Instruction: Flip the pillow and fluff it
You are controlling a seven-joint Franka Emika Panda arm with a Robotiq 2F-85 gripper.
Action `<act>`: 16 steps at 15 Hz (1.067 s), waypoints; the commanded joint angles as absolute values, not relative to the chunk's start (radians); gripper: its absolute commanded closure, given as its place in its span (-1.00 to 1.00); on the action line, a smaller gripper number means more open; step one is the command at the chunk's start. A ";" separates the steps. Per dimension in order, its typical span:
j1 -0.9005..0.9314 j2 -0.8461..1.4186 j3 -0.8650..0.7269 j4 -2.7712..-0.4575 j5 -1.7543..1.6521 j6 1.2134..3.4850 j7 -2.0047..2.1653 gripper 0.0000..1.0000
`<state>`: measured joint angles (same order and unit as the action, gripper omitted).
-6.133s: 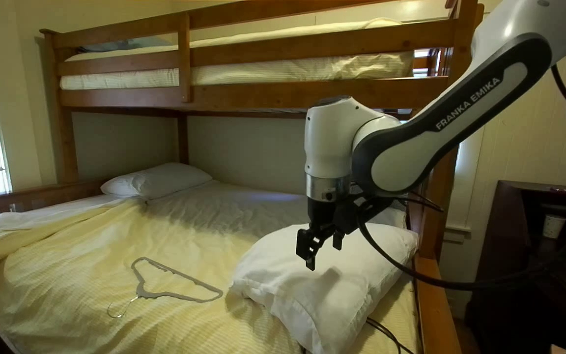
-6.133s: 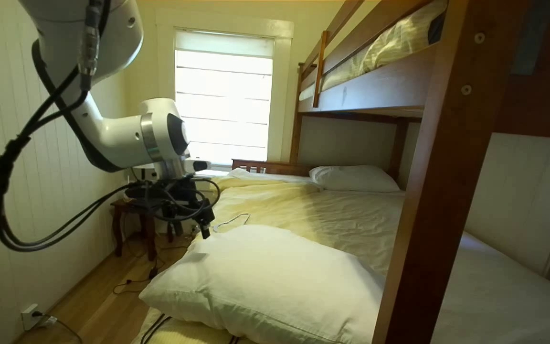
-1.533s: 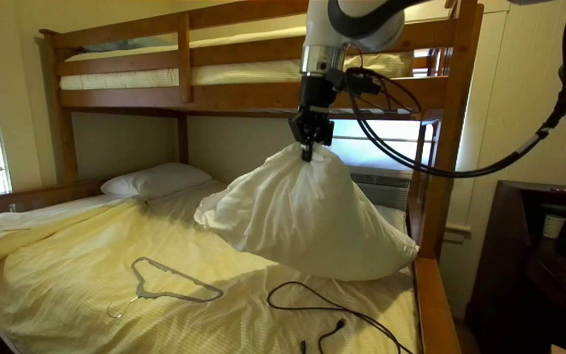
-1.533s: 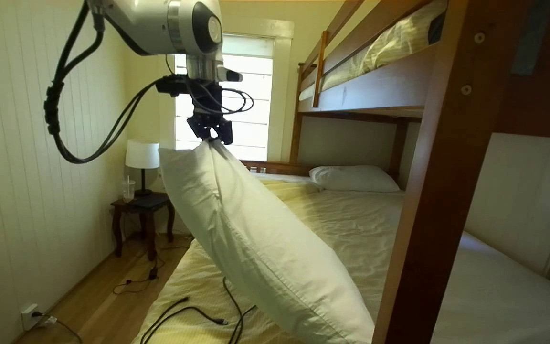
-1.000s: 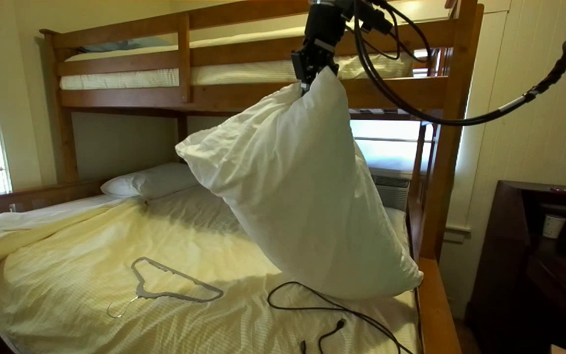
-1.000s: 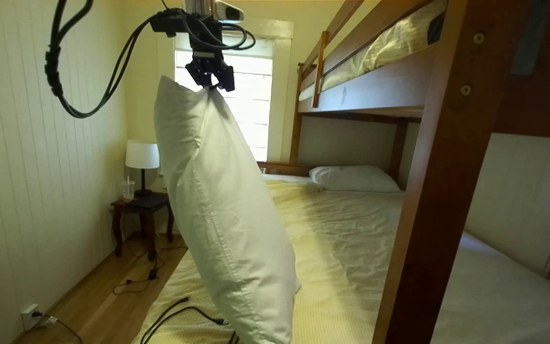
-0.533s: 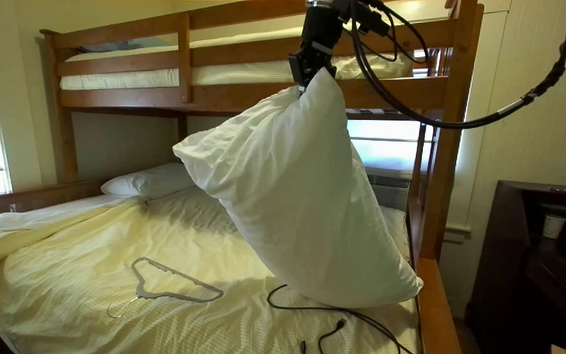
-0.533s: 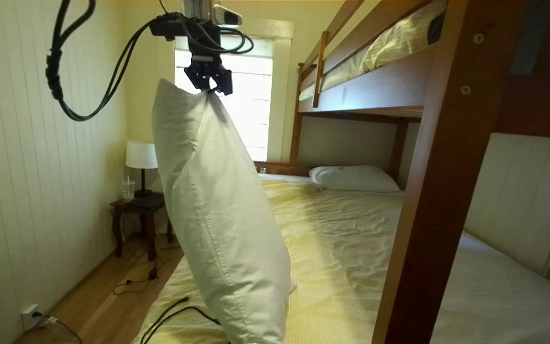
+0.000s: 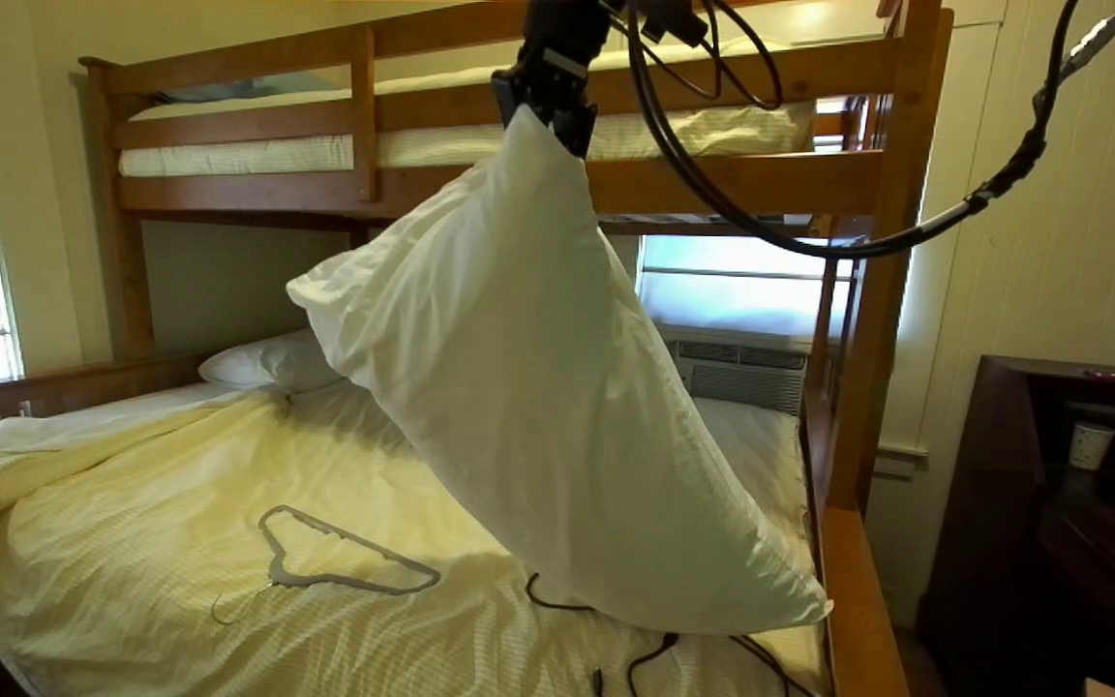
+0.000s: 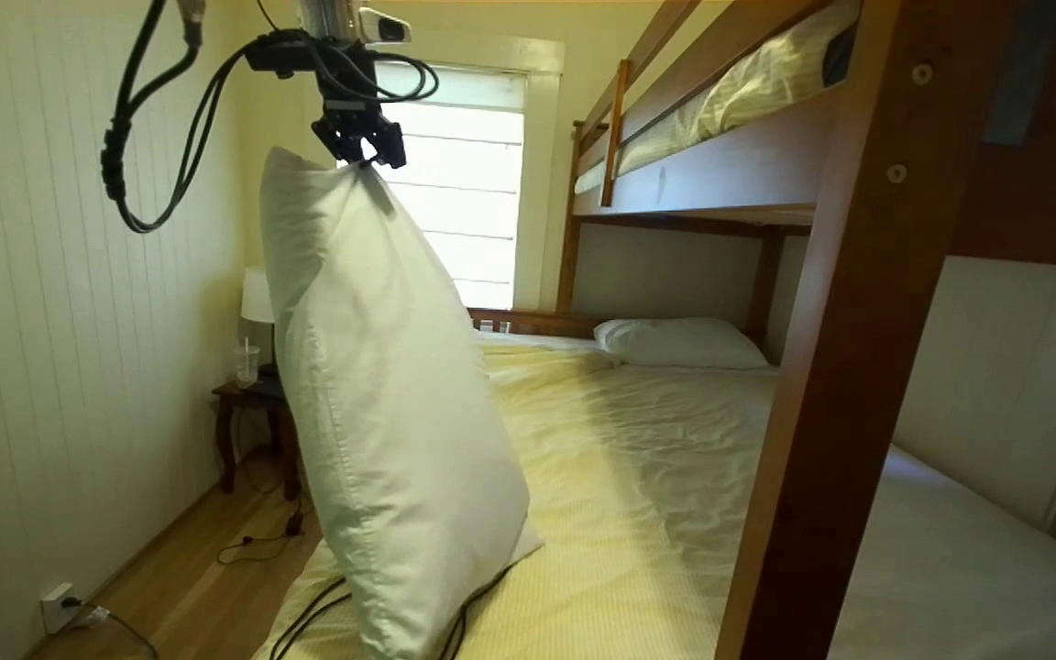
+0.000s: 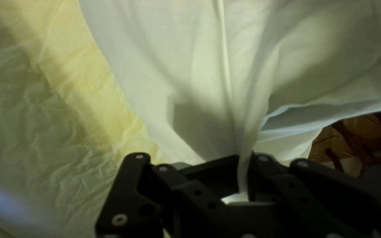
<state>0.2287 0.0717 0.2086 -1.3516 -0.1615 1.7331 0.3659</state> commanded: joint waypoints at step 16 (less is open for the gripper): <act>0.252 0.113 0.233 -1.044 -0.077 1.741 0.236 1.00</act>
